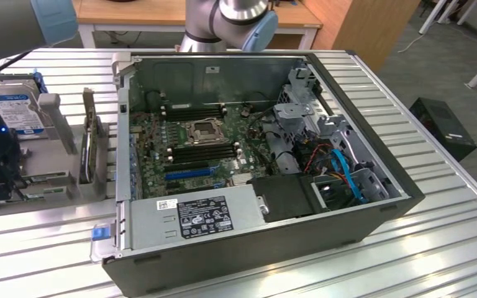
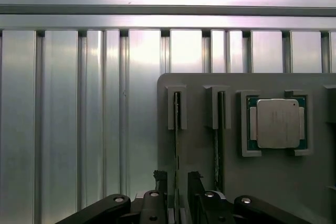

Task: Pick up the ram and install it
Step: 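Pick up the ram and move it above insertion slot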

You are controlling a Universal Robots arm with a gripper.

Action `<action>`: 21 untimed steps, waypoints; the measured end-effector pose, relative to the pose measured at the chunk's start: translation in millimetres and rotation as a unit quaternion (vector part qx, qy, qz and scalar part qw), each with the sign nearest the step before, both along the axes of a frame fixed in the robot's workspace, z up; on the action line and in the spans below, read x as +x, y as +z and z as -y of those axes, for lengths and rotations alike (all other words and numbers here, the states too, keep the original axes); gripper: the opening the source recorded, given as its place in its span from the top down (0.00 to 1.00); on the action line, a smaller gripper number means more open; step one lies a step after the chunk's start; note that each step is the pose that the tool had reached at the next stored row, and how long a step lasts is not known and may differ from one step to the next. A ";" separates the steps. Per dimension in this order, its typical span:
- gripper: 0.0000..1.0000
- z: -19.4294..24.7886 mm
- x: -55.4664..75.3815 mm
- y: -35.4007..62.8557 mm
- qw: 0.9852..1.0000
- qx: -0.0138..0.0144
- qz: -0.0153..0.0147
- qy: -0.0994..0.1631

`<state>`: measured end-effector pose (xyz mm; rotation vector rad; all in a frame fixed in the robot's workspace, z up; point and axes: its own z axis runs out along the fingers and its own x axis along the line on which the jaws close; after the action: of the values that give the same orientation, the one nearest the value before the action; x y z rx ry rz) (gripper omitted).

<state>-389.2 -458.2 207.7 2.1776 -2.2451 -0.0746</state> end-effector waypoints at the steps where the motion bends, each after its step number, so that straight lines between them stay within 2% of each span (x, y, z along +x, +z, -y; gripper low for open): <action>1: 0.70 0.0 1.9 0.0 1.000 0.000 0.000 0.000; 8: 0.70 0.0 14.8 0.0 1.000 0.000 0.000 0.000; 21: 0.70 -0.1 14.9 -2.3 1.000 0.000 0.000 0.000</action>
<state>-374.3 -458.0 205.4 2.1777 -2.2451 -0.0747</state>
